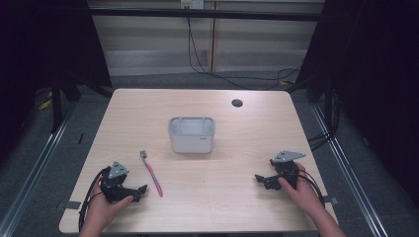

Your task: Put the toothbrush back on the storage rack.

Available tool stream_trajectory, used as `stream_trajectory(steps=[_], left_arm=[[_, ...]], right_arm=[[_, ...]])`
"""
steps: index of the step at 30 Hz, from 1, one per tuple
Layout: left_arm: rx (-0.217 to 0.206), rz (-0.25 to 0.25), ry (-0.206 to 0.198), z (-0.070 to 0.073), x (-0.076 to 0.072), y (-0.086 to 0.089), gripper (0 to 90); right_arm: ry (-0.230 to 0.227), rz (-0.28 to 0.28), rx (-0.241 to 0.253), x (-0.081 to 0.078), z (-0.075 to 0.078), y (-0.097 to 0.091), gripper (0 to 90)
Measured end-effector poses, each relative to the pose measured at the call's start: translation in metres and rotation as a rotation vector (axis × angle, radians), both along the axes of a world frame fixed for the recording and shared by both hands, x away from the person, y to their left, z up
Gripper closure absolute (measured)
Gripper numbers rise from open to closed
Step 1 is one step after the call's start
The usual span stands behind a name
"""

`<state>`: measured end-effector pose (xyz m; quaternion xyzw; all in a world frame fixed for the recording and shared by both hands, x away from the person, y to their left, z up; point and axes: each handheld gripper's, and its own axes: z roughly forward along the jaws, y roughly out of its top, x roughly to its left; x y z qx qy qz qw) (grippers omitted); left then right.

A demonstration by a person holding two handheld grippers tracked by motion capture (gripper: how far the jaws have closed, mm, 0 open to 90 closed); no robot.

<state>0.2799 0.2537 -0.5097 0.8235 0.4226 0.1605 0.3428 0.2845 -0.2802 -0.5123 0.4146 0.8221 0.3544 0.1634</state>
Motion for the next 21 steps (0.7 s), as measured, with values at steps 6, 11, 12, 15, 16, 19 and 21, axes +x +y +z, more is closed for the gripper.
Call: stream_trajectory(steps=[6,11,12,15,16,19,21], left_arm=[[0.026,-0.015,0.024,0.003,0.001,0.001,0.1],[0.063,0.026,0.109,0.016,0.002,0.01,16.2],[0.047,0.041,0.143,0.018,0.003,0.011,16.4],[0.039,0.064,0.183,0.025,0.004,0.012,20.9],[0.027,0.072,0.188,0.027,0.005,0.012,20.8],[-0.013,0.099,0.214,0.032,0.008,0.013,20.7],[-0.02,0.102,0.231,0.036,0.01,0.011,20.6]], right_arm=[[-0.001,0.001,-0.001,0.0,0.0,0.0,10.9],[-0.002,0.003,-0.001,0.0,0.0,0.0,10.9],[-0.002,0.003,-0.001,0.0,0.0,0.0,10.9],[-0.001,0.001,-0.001,0.0,0.0,0.0,10.9],[-0.001,0.001,0.0,0.0,0.0,0.0,10.9],[-0.002,0.002,-0.001,0.0,0.0,0.0,10.9],[-0.002,0.002,-0.001,0.0,0.0,0.0,10.9]])
